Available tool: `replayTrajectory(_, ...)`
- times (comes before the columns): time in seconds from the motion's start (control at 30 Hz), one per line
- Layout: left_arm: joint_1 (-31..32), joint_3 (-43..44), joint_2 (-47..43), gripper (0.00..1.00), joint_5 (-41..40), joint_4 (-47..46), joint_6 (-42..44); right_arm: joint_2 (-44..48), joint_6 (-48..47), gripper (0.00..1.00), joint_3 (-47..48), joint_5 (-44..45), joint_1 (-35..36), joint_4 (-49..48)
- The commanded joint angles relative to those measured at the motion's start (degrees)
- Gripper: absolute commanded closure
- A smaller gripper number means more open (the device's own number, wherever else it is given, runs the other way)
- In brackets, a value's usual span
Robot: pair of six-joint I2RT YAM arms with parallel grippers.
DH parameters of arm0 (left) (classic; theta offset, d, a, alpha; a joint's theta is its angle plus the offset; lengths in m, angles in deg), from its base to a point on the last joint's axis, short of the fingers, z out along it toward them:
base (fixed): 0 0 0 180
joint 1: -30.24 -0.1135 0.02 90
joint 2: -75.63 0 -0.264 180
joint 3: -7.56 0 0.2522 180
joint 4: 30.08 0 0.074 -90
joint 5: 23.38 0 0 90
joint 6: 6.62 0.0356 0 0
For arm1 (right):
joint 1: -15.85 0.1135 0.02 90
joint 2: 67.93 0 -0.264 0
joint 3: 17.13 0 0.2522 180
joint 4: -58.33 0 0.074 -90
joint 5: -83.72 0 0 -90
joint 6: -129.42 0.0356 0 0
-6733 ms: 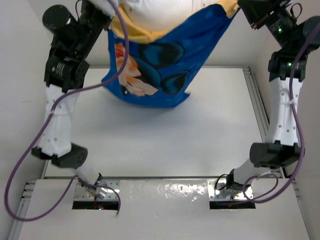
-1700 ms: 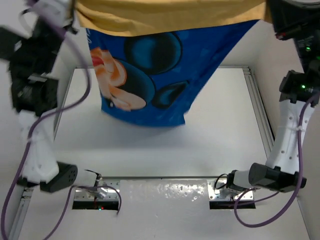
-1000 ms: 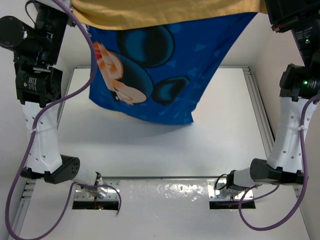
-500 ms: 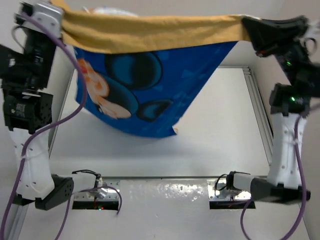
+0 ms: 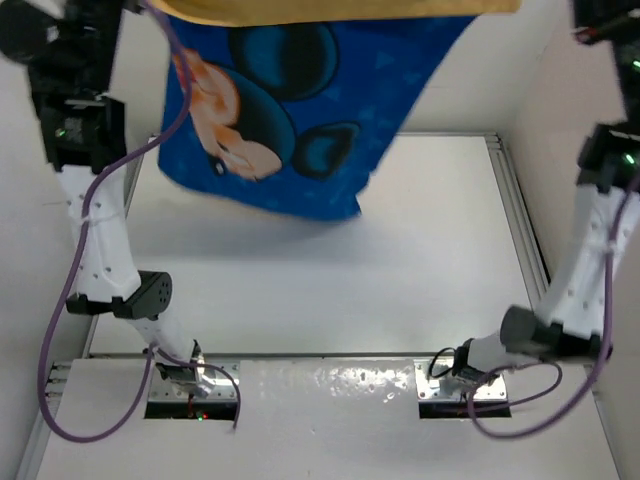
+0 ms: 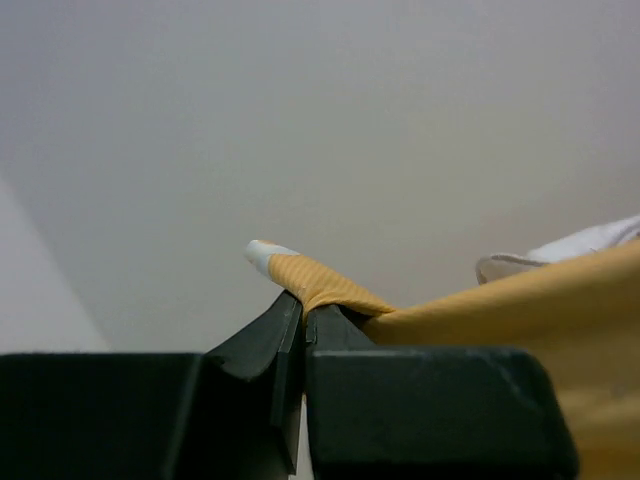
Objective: Put the pillow into the pillowcase
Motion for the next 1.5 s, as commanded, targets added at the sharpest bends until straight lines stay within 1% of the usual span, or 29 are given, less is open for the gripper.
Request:
replayTrajectory(0.0, -2.86, 13.17, -7.66, 1.0, -9.76, -24.16, 7.92, 11.75, -3.27, 1.0, -3.22, 8.69, -3.16, -14.61)
replayTrajectory(0.1, -2.68, 11.07, -8.54, 1.0, -12.04, -19.25, 9.6, 8.16, 3.14, 1.0, -2.8, 5.35, -3.07, -17.32)
replayTrajectory(0.17, -2.5, 6.08, -10.29, 1.0, -12.04, -18.09, 10.3, 5.35, 8.5, 1.0, -2.88, 4.29, -2.54, -20.22)
replayTrajectory(0.23, -2.41, 4.64, -10.74, 1.0, -12.3, -17.82, 10.22, 4.46, 11.14, 1.0, -3.67, 2.97, -2.1, -20.85)
replayTrajectory(0.3, -2.32, 3.94, -11.0, 1.0, -11.44, -13.97, 9.69, 5.33, 10.28, 1.0, -5.16, 2.53, -1.4, -20.76)
replayTrajectory(0.33, -2.15, 3.41, -11.18, 1.0, -10.64, -13.09, 8.99, 6.12, 9.06, 1.0, -7.43, 2.53, -0.53, -20.68)
replayTrajectory(0.37, -1.88, 2.63, -11.44, 1.0, -8.64, -11.6, 8.81, 7.61, 8.18, 1.0, -8.58, 2.35, 0.0, -20.07)
replayTrajectory(0.47, -1.62, 0.26, -11.8, 1.0, -5.29, -10.79, 7.15, 8.85, 4.84, 1.0, -11.49, 0.95, 2.55, -18.48)
replayTrajectory(0.53, -1.44, -0.55, -11.79, 1.0, -4.23, -10.71, 6.18, 8.68, 2.99, 1.0, -12.02, -0.2, 5.18, -16.03)
replayTrajectory(0.6, -1.0, -1.86, -11.71, 1.0, -2.56, -10.27, 5.39, 7.98, 1.32, 1.0, -10.37, -3.09, 7.38, -10.5)
replayTrajectory(0.67, -0.65, -4.22, -12.06, 1.0, -0.8, -9.65, 4.77, 5.87, -3.85, 1.0, -8.43, -6.16, 11.51, -4.62)
replayTrajectory(0.7, -0.56, -5.28, -12.23, 1.0, -0.36, -9.39, 4.51, 5.08, -6.05, 1.0, -6.94, -6.87, 13.44, 1.93)
replayTrajectory(0.73, -0.3, -6.34, -12.41, 1.0, -0.01, -9.04, 4.5, 3.59, -10.94, 1.0, -6.32, -7.14, 16.5, 5.48)
replayTrajectory(0.77, -0.13, -9.22, -13.11, 1.0, 0.43, -8.69, 4.33, 2.88, -13.43, 1.0, -6.14, -7.23, 19.4, 8.3)
replayTrajectory(0.8, 0.14, -10.73, -13.46, 1.0, 0.79, -8.68, 4.24, 2.09, -15.46, 1.0, -5.7, -7.23, 21.35, 13.55)
replayTrajectory(0.83, 0.23, -14.05, -14.16, 1.0, 1.05, -8.68, 4.15, 0.34, -19.39, 0.97, -5.43, -6.97, 24.67, 16.56)
replayTrajectory(0.87, 0.49, -15.65, -14.52, 1.0, 1.23, -8.68, 3.98, -0.46, -21.17, 0.94, -5.26, -6.36, 26.36, 20.59)
replayTrajectory(0.9, 0.66, -16.79, -14.87, 1.0, 1.32, -8.6, 3.54, -1.16, -23.71, 0.92, -5.43, -6.0, 28.99, 21.85)
replayTrajectory(0.93, 0.93, -18.72, -15.39, 1.0, 1.66, -8.34, 3.28, -2.39, -24.69, 0.8, -5.78, -5.56, 30.4, 23.08)
replayTrajectory(1.0, 1.63, -19.88, -15.57, 1.0, 3.24, -6.76, 2.31, -3.27, -27.24, 0.6, -7.62, -5.12, 33.3, 24.15)
replayTrajectory(1.03, 1.98, -20.23, -15.84, 1.0, 4.64, -5.71, 1.96, -4.15, -28.47, 0.42, -8.06, -4.95, 34.36, 24.5)
replayTrajectory(1.07, 2.25, -20.32, -15.92, 1.0, 5.44, -5.09, 1.69, -4.42, -30.22, 0.35, -8.42, -4.68, 35.33, 25.81)
replayTrajectory(1.1, 2.86, -20.32, -16.01, 1.0, 6.23, -3.95, 1.34, -4.68, -34.5, 0.29, -8.59, -2.16, 37.52, 26.95)
replayTrajectory(1.13, 3.12, -20.23, -16.1, 1.0, 7.37, -3.68, 1.17, -5.21, -36.98, 0.09, -8.25, 0.04, 38.58, 29.75)
replayTrajectory(1.17, 3.39, -20.32, -16.1, 1.0, 7.64, -3.41, 0.9, -5.56, -40.84, 0.01, -6.85, 2.41, 40.07, 31.17)
replayTrajectory(1.2, 3.91, -19.89, -16.1, 1.0, 8.08, -2.89, 0.81, -6.0, -42.44, 0.01, -6.23, 6.79, 40.52, 32.31)
replayTrajectory(1.3, 4.53, -18.66, -16.01, 1.0, 9.05, -1.31, 0.73, -7.76, -42.81, 0.01, -4.47, 11.48, 40.09, 32.94)
replayTrajectory(1.4, 4.71, -17.6, -15.84, 1.0, 10.1, -0.25, 0.29, -10.13, -45.61, 0.01, -2.97, 11.06, 39.91, 33.81)
replayTrajectory(1.47, 4.89, -16.72, -15.58, 1.0, 11.33, -0.07, -0.24, -11.71, -48.43, 0.01, -2.97, 8.43, 41.4, 34.96)
